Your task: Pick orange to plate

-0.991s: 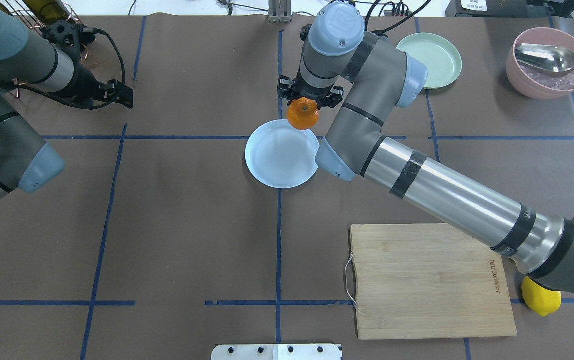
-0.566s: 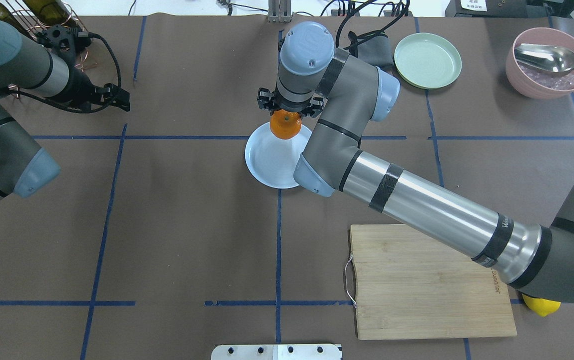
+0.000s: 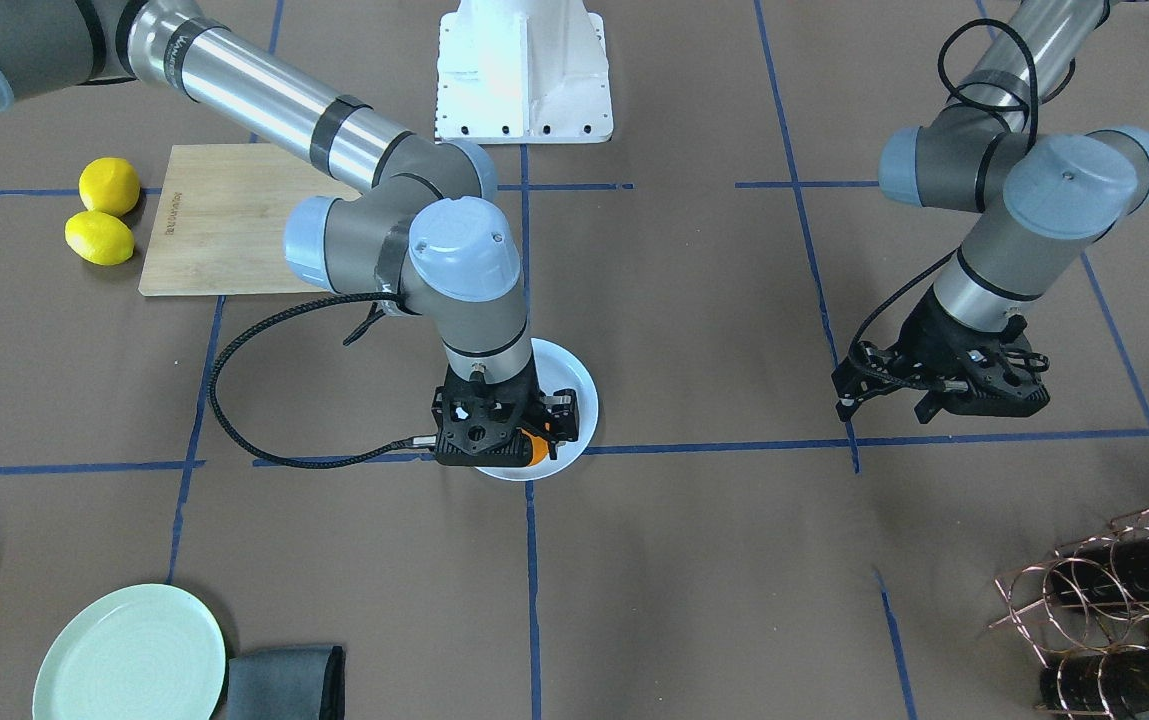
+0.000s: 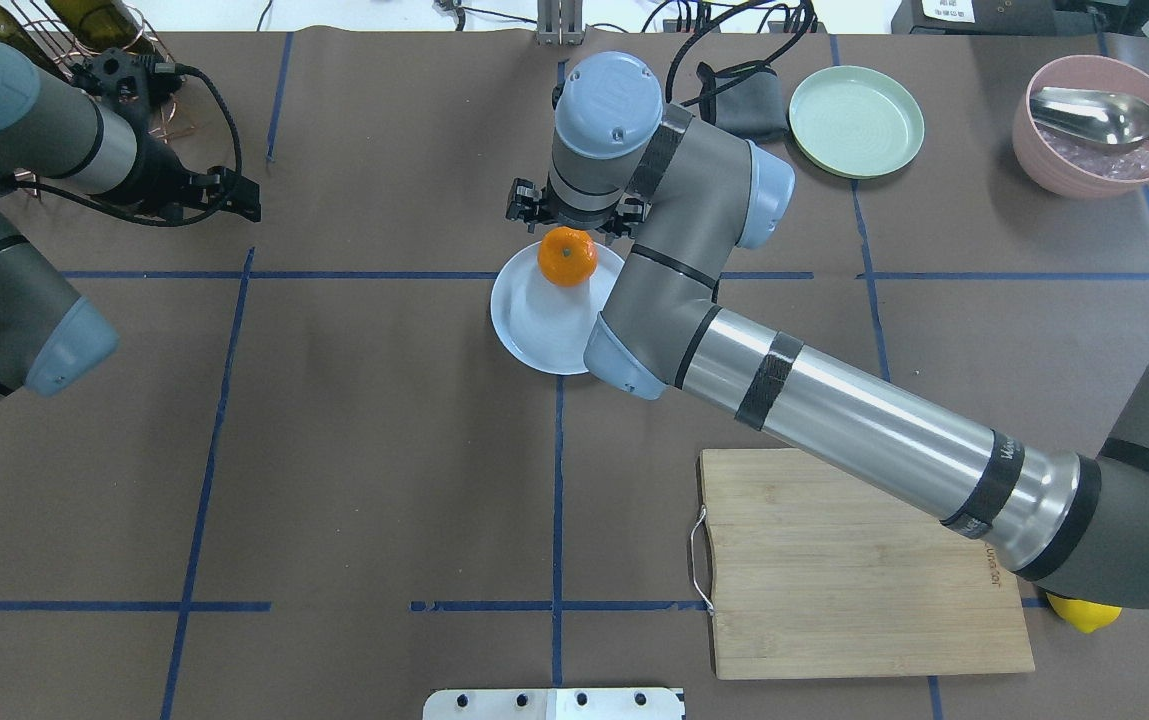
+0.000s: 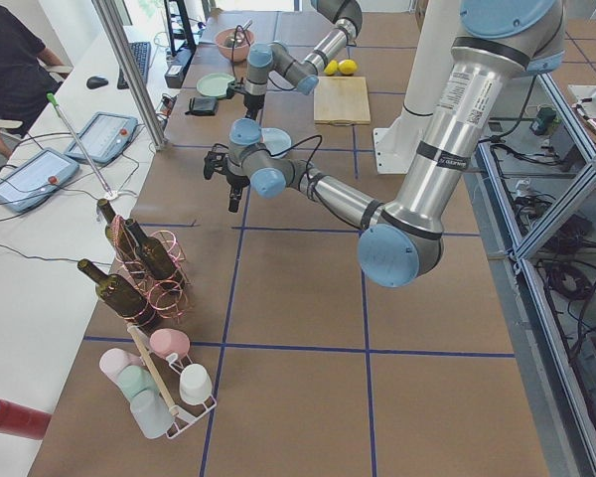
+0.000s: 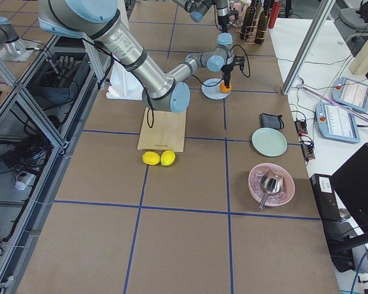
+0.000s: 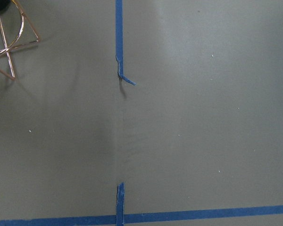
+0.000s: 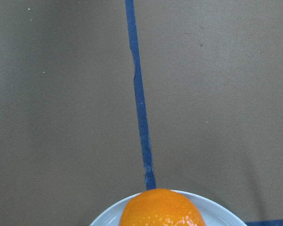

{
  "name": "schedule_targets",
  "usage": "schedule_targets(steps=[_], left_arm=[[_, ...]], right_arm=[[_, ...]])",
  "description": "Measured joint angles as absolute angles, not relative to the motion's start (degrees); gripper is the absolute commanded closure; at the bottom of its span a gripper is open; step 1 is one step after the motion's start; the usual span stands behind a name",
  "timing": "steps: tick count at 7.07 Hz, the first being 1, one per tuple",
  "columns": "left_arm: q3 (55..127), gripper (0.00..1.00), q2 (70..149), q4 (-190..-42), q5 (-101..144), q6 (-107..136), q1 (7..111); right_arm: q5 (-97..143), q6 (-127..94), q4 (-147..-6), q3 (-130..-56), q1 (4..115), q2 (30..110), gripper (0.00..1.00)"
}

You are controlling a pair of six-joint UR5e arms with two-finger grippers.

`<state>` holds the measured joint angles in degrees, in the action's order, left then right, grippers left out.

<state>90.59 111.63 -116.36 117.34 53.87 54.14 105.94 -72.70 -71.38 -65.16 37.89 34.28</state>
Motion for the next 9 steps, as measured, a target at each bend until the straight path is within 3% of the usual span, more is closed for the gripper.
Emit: schedule_targets(steps=[4,9], left_arm=[[91.1,0.00,111.8,-116.6,119.4,53.4,54.9],[94.5,0.00,102.6,-115.7,126.3,31.4,65.7]], right_arm=[[115.0,-67.3,-77.9,-71.9,45.6,39.2,0.00],[128.0,-33.6,-83.1,-83.1,65.2,59.0,0.00]])
